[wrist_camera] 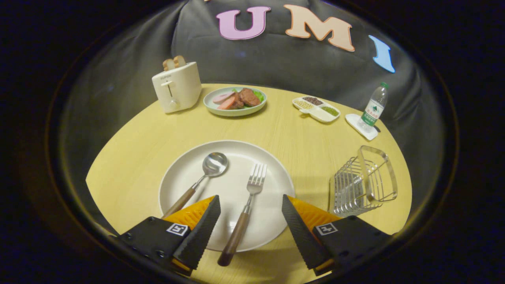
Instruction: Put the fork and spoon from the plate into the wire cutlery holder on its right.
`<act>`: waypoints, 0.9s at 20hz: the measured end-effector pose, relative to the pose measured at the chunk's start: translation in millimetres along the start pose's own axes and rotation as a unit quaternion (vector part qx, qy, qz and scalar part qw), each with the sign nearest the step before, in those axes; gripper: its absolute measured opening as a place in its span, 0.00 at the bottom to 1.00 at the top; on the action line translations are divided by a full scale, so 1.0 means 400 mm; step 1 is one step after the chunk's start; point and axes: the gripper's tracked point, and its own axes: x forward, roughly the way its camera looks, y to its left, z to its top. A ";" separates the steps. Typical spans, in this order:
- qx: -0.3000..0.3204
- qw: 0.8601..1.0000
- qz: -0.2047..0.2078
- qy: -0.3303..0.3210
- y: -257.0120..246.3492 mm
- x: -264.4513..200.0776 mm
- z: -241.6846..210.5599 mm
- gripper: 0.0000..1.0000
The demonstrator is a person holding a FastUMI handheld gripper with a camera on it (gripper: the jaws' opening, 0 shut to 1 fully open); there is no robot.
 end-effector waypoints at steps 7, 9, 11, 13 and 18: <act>-0.022 0.999 0.003 0.036 0.009 0.025 -0.040 0.70; -0.022 0.999 0.002 0.044 0.004 0.026 -0.046 0.59; -0.017 0.998 0.007 0.052 0.006 0.028 -0.048 0.45; -0.015 0.999 -0.005 0.052 -0.013 0.047 -0.054 0.32; 0.002 0.997 0.007 0.074 -0.012 0.049 -0.057 0.13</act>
